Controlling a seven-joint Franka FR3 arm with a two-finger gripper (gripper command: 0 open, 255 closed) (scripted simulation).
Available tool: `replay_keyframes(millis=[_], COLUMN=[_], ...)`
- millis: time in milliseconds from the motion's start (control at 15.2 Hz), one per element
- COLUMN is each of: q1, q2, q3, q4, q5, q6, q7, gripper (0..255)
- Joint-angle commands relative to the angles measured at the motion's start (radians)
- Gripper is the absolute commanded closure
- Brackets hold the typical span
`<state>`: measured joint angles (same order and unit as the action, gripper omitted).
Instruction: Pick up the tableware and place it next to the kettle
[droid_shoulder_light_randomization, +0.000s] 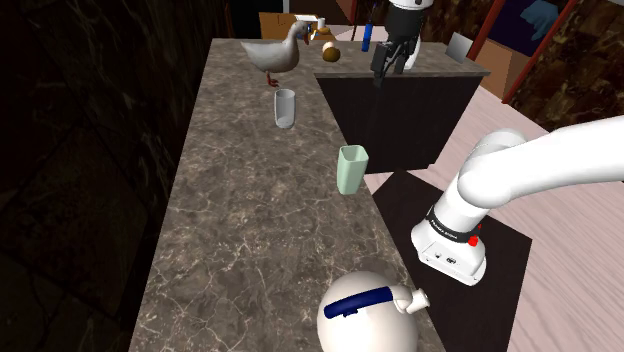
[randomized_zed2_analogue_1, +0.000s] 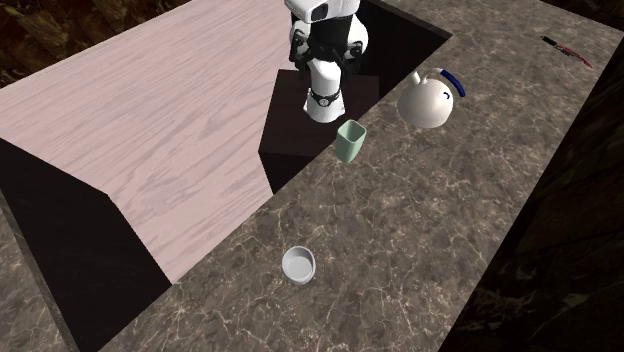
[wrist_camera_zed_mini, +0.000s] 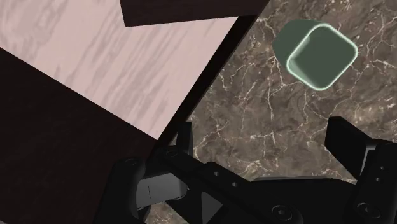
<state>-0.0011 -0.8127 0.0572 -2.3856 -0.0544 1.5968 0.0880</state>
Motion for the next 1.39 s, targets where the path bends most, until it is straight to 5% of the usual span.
replay_keyframes(millis=[0, 660, 1320], q1=[0.000, -0.021, -0.035], q2=[0.000, 0.358, 0.739], q3=[0.000, -0.029, -0.048], q4=[0.000, 0.106, 0.347], q5=[0.000, -0.020, -0.023], q6=[0.000, 0.263, 0.416], q7=[0.000, -0.024, -0.050], gripper=[0, 0, 0])
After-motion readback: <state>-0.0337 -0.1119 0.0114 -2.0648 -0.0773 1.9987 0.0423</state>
